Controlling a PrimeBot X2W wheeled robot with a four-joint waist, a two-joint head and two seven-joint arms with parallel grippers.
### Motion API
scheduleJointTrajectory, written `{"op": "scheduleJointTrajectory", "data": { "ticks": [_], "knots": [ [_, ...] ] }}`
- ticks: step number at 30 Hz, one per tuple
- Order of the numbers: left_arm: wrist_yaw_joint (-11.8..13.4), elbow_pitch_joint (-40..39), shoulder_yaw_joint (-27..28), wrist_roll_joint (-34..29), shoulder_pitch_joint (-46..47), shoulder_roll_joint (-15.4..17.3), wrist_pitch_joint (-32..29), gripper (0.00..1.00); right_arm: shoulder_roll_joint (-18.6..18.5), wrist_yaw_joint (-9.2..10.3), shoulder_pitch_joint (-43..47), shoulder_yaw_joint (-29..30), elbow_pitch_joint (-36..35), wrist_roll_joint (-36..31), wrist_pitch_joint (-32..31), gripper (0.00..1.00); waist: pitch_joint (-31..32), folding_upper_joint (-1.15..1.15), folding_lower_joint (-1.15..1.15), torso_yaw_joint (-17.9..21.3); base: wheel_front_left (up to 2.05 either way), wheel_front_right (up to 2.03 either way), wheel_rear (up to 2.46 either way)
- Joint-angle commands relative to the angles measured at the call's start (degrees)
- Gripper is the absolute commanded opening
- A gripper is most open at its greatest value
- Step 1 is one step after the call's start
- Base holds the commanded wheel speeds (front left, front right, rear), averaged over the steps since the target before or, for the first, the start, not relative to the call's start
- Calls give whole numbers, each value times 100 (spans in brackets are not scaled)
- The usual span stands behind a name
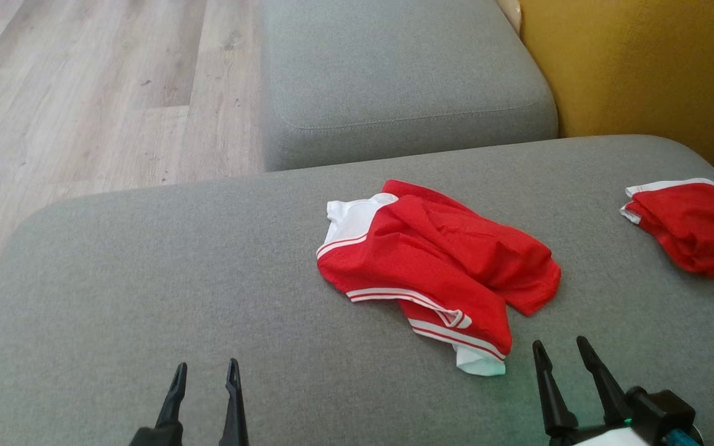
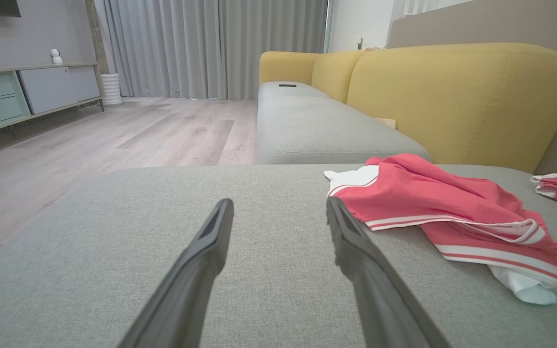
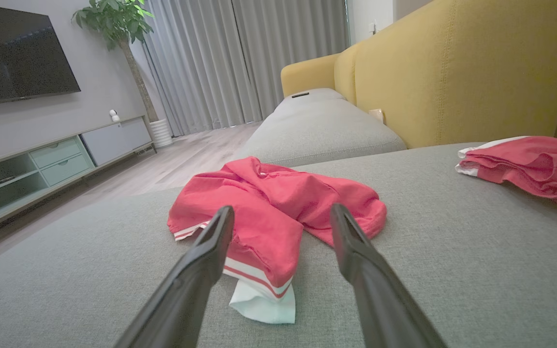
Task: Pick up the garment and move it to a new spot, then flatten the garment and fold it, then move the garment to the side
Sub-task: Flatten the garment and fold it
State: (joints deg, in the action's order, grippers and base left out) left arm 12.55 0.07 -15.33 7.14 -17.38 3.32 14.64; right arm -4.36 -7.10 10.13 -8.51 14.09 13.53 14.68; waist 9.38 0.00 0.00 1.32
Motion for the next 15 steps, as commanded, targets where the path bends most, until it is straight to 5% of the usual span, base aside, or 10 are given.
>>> {"op": "scheduleJointTrajectory", "data": {
  "ticks": [1,15],
  "knots": [
    [-3,-167,160,-22,222,-44,36,100,-9,-39,-182,-131,-173,-43,32,100,-6,0,0,-3,0,0,0],
    [-38,-72,102,-5,212,-44,36,100,-7,-39,-158,-159,-147,-9,32,100,22,0,0,-22,0,0,0]
  ]
}}
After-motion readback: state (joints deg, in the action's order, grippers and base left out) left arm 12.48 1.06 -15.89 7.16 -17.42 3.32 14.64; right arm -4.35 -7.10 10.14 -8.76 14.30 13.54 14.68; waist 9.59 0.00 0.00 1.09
